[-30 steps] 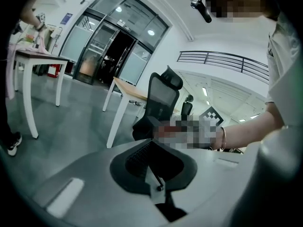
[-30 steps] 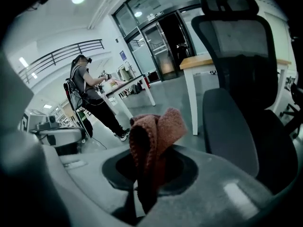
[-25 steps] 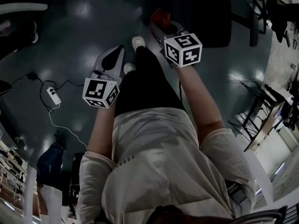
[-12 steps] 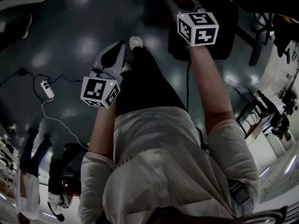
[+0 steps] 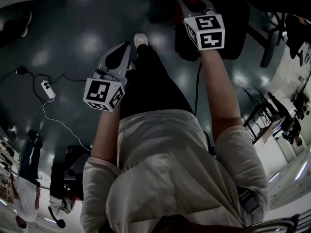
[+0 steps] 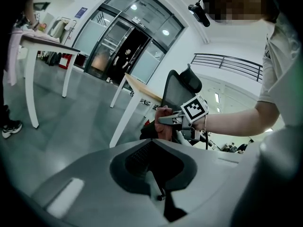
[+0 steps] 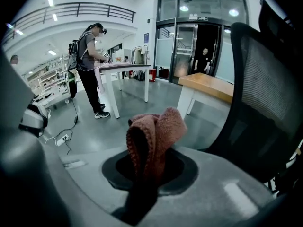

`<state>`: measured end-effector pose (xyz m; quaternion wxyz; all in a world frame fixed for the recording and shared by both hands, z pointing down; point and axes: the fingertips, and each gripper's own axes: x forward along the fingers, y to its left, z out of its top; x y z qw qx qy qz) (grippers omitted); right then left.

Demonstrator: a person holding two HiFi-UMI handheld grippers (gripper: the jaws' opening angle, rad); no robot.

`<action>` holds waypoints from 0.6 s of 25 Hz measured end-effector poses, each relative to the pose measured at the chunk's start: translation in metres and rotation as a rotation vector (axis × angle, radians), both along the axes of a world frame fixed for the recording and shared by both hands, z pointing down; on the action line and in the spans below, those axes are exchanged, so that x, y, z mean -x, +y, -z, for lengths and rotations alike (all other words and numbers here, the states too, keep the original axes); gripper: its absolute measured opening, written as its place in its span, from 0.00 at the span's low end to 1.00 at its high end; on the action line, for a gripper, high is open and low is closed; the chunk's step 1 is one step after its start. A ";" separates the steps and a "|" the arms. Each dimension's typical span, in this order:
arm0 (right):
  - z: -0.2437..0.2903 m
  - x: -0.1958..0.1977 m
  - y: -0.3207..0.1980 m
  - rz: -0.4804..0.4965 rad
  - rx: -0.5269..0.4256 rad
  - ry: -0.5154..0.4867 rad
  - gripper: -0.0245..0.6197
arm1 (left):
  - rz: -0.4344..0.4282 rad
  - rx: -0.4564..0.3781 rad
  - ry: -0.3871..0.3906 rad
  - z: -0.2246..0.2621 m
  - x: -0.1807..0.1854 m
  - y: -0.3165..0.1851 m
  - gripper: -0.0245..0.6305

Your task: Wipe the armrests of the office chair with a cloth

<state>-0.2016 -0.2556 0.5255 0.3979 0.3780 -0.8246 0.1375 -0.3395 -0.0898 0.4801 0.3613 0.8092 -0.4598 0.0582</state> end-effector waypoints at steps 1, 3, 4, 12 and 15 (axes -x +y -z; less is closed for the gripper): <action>0.001 -0.002 0.004 -0.014 0.002 -0.015 0.12 | -0.001 -0.002 0.004 0.001 0.000 0.003 0.06; 0.005 -0.005 0.014 -0.038 0.002 -0.044 0.12 | 0.004 -0.005 0.019 0.003 0.000 0.008 0.06; 0.006 -0.006 0.020 -0.044 0.000 -0.053 0.12 | 0.010 -0.005 0.026 0.003 0.002 0.012 0.06; 0.014 -0.007 0.076 -0.044 0.000 -0.082 0.12 | -0.001 -0.009 0.016 0.008 0.007 0.050 0.06; 0.015 -0.009 0.105 -0.046 0.003 -0.102 0.12 | -0.025 -0.025 0.015 0.013 0.004 0.064 0.06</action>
